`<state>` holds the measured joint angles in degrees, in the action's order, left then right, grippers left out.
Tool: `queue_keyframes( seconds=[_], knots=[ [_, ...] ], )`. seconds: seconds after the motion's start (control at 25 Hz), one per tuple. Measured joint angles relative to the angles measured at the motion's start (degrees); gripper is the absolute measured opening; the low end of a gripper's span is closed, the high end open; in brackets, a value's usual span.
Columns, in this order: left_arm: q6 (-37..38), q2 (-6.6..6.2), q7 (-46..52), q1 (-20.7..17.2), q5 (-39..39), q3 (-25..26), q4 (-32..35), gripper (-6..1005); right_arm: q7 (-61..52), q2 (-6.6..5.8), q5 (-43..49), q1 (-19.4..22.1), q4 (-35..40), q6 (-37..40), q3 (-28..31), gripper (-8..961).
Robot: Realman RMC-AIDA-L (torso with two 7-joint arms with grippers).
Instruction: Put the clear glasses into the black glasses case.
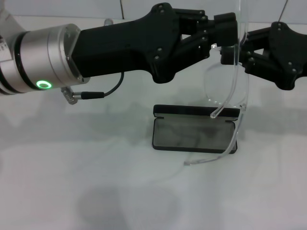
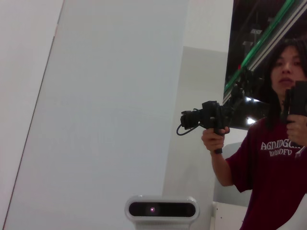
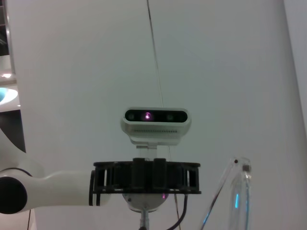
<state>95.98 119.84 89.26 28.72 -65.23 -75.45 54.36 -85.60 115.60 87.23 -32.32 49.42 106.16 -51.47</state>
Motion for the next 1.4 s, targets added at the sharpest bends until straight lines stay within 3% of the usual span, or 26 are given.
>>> queue_keyframes(
  seconds=[0.52, 1.4],
  knots=[
    [-1.24, 0.11, -1.20, 0.42, -0.43, 0.08, -0.45, 85, 2.41, 0.41, -2.64, -0.96, -0.01, -6.73, -8.84, 106],
    [-2.12, -0.05, -3.40, 0.55, -0.52, 0.30, -2.07, 85, 2.81, 0.15, -6.12, -1.17, 0.14, -5.34, -9.33, 104]
  ],
)
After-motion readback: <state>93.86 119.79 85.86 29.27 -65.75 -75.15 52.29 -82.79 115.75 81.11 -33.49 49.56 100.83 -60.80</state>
